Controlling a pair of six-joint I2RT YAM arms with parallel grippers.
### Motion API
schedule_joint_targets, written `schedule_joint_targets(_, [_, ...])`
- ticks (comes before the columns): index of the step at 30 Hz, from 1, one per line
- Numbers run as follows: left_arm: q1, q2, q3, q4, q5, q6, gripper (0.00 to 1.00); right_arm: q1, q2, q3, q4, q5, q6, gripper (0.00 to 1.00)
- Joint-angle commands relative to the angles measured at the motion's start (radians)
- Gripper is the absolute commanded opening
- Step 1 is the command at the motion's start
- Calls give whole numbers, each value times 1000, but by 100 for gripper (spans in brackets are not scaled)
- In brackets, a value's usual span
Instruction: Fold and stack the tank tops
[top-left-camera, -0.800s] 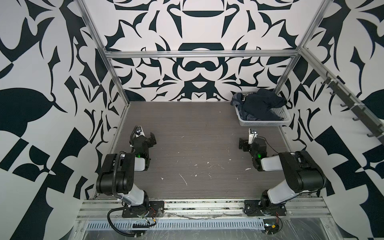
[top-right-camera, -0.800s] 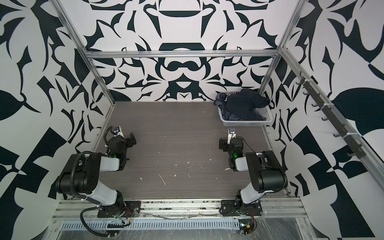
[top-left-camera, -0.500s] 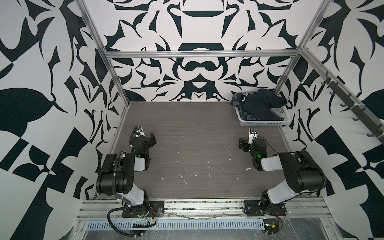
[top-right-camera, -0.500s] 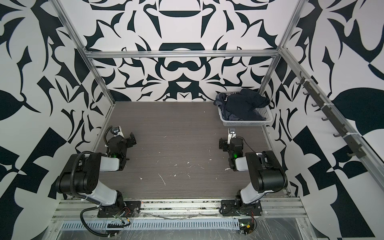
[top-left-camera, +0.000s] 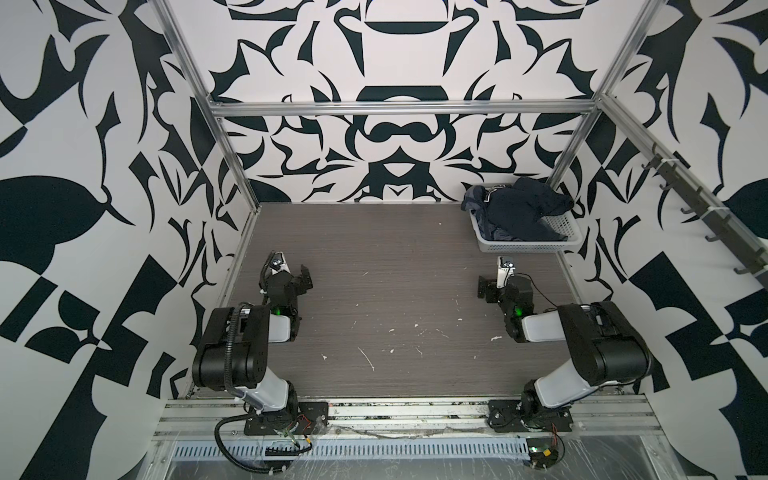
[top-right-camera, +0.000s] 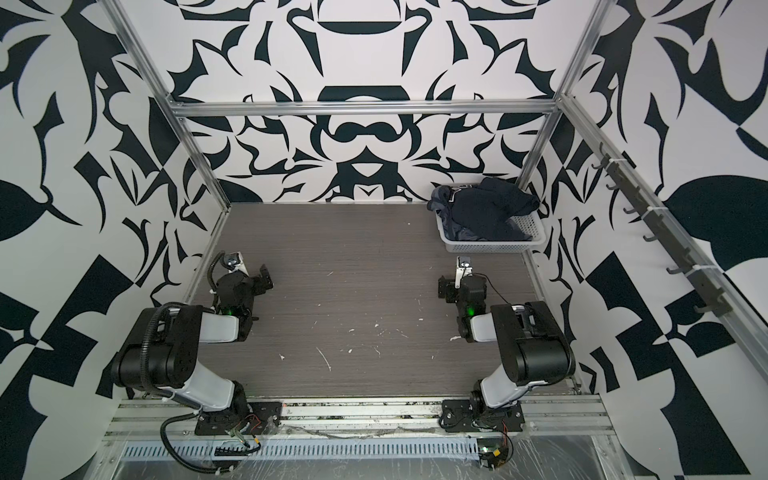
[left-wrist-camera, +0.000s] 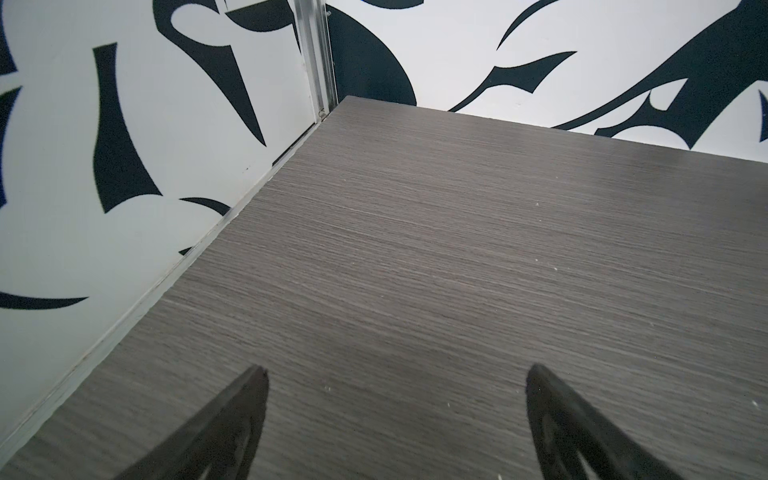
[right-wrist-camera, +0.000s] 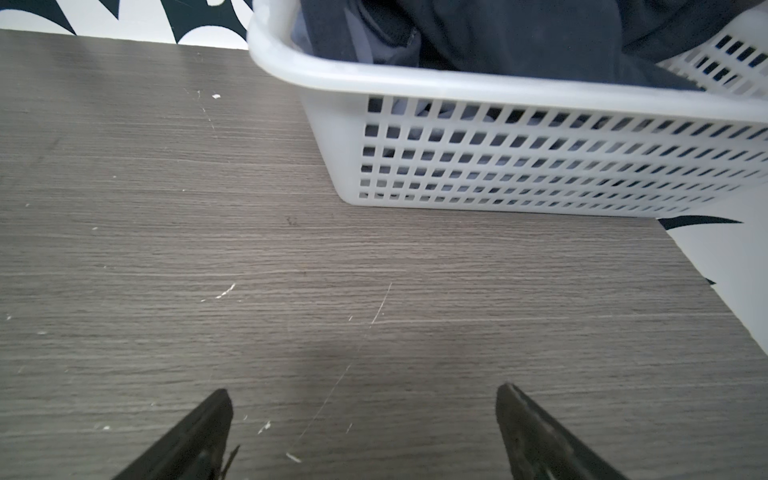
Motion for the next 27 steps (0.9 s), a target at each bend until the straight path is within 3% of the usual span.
schedule_joint_targets(1, [-2, -1, -4, 11, 4, 4, 99, 3, -20, 17, 24, 9, -7, 100])
schedule_joint_targets(11, [-3, -11, -25, 48, 25, 4, 99, 2, -24, 12, 30, 10, -6, 100])
schedule_joint_targets(13, [-16, -55, -57, 67, 61, 32, 99, 10, -56, -5, 43, -21, -16, 100])
schedule_joint_targets(15, [-60, -155, -81, 27, -8, 58, 99, 34, -145, -15, -15, -17, -44, 100])
schedule_joint_targets(19, [-124, -422, -43, -252, -55, 33, 99, 72, -364, 8, -198, 4, -54, 100])
schedule_joint_targets(24, [-124, -630, 161, -712, -81, -272, 99, 76, -625, 109, -438, -126, 26, 100])
schedule_joint_targets(27, [-124, -658, 305, -980, -109, -397, 99, 77, -745, 181, -599, -66, 153, 100])
